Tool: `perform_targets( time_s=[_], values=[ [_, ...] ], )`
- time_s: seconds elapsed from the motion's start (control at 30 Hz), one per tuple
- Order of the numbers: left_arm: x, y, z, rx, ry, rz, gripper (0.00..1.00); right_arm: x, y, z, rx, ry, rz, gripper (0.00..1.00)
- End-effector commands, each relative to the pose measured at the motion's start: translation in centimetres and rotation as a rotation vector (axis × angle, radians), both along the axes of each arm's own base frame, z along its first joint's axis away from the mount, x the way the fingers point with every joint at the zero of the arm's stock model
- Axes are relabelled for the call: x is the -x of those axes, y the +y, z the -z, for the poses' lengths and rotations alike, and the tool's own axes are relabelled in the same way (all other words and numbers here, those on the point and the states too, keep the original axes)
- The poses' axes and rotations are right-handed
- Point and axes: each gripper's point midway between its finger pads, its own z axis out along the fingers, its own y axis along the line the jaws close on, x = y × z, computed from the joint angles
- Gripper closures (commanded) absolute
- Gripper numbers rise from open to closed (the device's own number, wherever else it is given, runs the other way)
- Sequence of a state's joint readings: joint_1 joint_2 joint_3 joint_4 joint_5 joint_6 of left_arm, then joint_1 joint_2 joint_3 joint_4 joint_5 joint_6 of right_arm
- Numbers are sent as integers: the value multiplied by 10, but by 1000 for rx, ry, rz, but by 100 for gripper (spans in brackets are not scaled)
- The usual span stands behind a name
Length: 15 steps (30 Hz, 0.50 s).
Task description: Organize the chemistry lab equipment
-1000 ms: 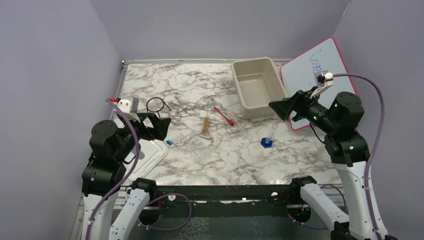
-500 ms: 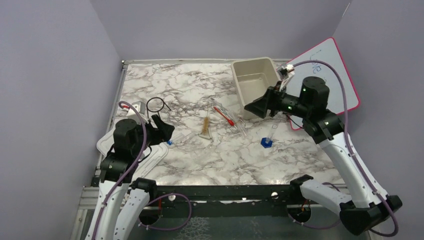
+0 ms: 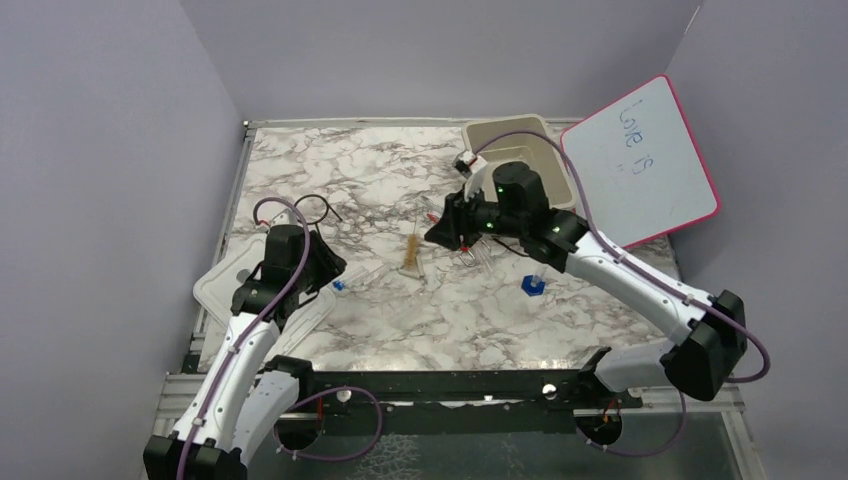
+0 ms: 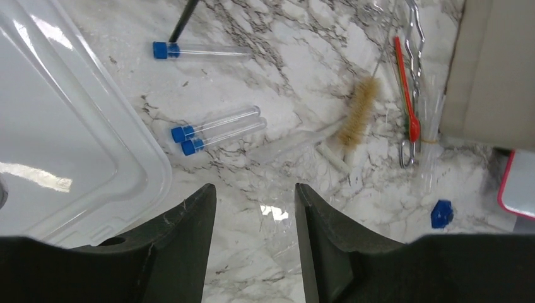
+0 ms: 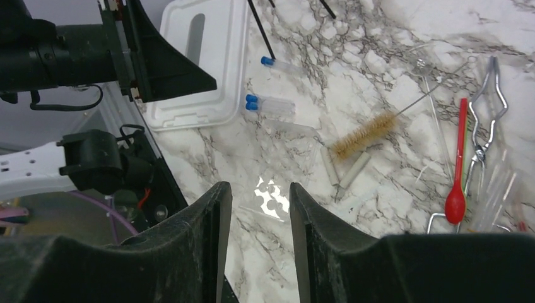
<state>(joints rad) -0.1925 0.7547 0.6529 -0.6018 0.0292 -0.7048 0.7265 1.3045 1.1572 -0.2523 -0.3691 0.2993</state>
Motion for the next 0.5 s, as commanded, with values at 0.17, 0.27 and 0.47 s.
perform_targets(
  time_s=[0.17,0.27,0.47],
  values=[
    [-35,46,27,4,-50,-433,46,-31,57,53,88,-122,-43,55],
    [-35,53,13,-16,-89,-455,46,-42,81,78,145,-165,-92,51],
    [-26,76,-45,-101,-240,-489,44,-68,131,113,179,-248,-234,43]
  ],
)
